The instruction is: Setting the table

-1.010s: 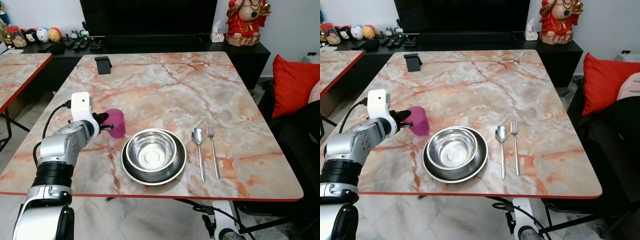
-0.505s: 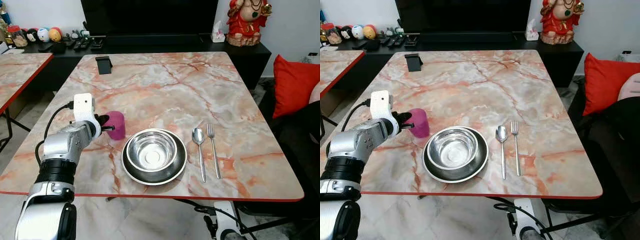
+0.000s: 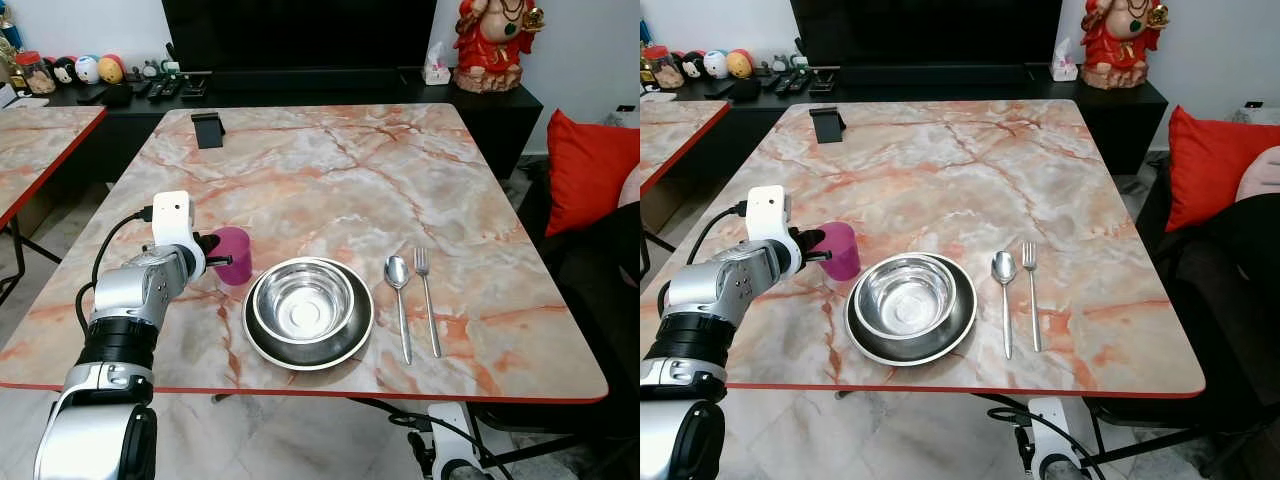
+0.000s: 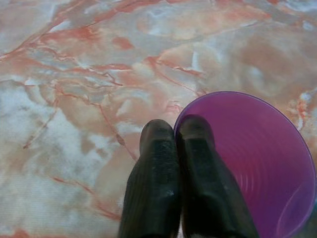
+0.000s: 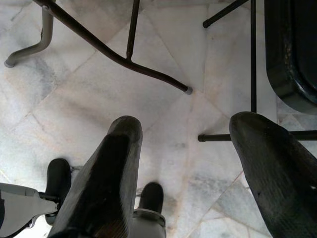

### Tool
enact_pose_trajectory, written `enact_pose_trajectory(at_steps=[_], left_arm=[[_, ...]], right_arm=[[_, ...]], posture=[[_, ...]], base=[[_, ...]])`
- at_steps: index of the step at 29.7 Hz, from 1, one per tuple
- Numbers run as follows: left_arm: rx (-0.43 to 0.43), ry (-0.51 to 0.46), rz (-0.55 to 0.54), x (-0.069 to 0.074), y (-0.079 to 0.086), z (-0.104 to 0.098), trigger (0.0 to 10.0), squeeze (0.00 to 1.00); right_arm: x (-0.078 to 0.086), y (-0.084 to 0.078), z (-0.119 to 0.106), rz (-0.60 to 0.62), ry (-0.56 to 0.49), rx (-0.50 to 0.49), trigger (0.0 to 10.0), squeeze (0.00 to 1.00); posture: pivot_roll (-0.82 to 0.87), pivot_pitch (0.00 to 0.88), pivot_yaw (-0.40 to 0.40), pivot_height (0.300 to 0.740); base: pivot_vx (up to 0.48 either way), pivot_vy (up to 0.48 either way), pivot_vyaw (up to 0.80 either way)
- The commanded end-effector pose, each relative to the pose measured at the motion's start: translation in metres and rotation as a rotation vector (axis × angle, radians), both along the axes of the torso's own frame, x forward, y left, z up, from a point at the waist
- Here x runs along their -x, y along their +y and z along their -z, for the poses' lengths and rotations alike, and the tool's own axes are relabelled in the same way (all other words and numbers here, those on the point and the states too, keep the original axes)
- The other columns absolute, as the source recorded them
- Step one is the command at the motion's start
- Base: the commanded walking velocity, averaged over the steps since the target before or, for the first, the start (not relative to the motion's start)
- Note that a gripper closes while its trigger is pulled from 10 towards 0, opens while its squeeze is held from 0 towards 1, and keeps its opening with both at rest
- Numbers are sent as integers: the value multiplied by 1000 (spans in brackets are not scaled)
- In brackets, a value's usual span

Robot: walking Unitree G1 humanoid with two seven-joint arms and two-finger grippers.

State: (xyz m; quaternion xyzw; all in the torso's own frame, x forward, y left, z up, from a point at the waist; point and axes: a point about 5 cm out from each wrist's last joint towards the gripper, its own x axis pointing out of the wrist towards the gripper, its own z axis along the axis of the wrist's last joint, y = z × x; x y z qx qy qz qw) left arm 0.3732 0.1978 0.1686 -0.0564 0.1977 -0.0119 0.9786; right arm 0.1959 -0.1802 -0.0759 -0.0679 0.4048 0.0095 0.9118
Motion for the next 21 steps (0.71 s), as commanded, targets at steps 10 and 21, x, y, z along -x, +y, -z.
enact_pose_trajectory(at_steps=[10, 21], left_arm=[[-16, -22, -36, -4, 3, -8, 10000, 1000], [-10, -169, -44, -6, 1, -34, 10000, 0]], right_arm=[[-4, 4, -2, 8, -21, -12, 10000, 0], [2, 0, 2, 11, 17, -8, 10000, 0]], posture=[[-59, 0, 31, 740], [-53, 0, 28, 740]], base=[[0, 0, 0], [0, 0, 0]])
